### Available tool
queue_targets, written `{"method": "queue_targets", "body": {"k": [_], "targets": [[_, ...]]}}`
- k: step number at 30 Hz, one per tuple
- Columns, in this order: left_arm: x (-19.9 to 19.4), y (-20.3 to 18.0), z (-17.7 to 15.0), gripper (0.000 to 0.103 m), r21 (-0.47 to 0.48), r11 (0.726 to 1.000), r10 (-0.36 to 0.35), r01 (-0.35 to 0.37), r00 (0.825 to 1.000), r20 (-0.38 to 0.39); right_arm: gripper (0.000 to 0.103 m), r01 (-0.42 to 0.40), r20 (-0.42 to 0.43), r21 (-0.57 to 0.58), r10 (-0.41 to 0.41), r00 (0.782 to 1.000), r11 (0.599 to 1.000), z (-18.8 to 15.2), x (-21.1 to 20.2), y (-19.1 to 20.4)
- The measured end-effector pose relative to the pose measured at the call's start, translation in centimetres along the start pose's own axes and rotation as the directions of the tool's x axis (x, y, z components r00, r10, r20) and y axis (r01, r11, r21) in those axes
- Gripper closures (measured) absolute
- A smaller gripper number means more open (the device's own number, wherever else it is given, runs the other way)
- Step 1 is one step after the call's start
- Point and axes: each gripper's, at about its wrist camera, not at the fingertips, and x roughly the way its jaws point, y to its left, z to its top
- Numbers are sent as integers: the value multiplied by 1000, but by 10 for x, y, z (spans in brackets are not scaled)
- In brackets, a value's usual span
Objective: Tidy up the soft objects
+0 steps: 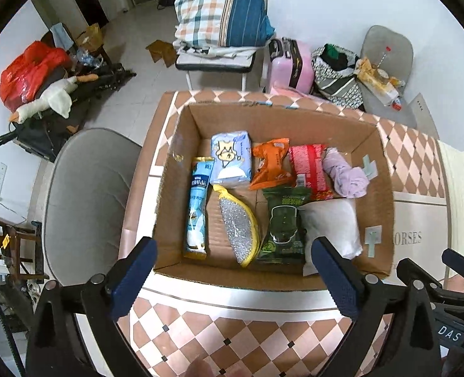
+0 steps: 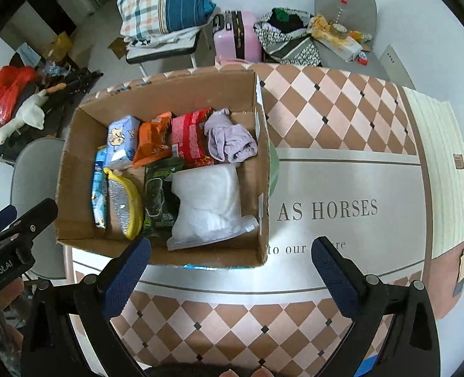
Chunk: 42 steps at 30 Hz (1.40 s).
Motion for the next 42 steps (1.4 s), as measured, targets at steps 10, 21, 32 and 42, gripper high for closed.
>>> {"method": "queue_targets", "body": {"k": [10, 21, 32, 42], "targets": [[-103, -12, -22, 2, 38, 998, -46, 41, 988, 147, 0, -20, 175, -25, 24, 984, 999, -33, -112, -2], [-188, -11, -55, 2, 22, 997, -72, 68, 972, 223, 0, -2, 327, -60, 21, 945, 998, -72, -223, -6], [-219, -8, -73, 2, 15, 999, -47, 45, 966, 253, 0, 10, 354, -65, 14, 935, 998, -92, -253, -14], [-215, -9, -78, 1, 16, 999, -48, 45, 969, 242, 0, 70, 349, -51, -48, 936, 996, -94, -258, -17]]}}
